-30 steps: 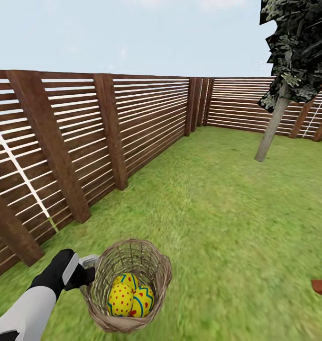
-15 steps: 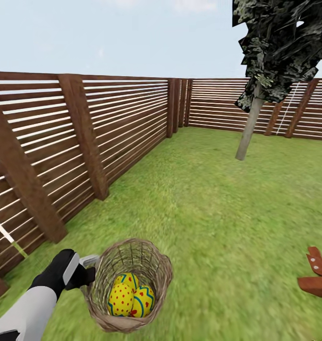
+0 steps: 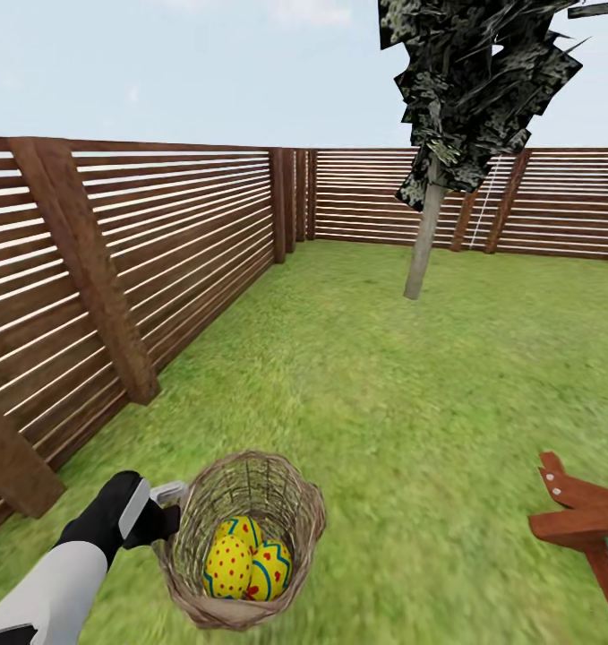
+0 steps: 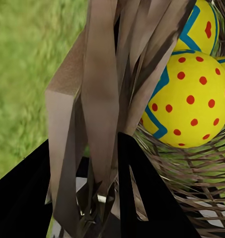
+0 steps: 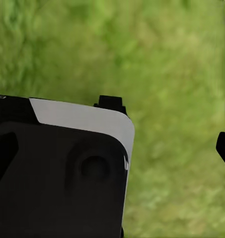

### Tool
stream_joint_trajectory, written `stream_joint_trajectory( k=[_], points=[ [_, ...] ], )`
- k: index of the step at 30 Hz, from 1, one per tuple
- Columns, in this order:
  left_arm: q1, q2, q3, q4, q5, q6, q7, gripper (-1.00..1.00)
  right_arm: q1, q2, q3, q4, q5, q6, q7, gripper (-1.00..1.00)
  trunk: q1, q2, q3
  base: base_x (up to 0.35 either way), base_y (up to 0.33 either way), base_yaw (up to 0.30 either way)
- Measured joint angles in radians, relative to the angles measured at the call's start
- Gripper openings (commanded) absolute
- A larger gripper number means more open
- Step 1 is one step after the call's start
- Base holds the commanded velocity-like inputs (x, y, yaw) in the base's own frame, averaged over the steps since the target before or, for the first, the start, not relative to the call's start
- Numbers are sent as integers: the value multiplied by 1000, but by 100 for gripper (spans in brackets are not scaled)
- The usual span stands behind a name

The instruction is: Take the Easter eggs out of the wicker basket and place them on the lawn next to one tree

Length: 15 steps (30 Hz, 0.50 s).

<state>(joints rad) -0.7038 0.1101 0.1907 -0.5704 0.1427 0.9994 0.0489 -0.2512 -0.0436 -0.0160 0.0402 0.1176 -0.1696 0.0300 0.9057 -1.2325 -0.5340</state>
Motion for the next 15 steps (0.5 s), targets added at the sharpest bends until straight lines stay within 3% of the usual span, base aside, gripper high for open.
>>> stream_joint_trajectory(
  k=[3, 15],
  points=[
    [0, 0, 0, 0, 1, 0, 0, -100, 0, 1, 0, 0, -2, 0, 0, 100, 0, 0, 0, 179, 0, -282],
    [0, 0, 0, 1, 0, 0, 0, -100, 0, 1, 0, 0, -2, 0, 0, 100, 1, 0, 0, 5, 0, -283]
  ],
)
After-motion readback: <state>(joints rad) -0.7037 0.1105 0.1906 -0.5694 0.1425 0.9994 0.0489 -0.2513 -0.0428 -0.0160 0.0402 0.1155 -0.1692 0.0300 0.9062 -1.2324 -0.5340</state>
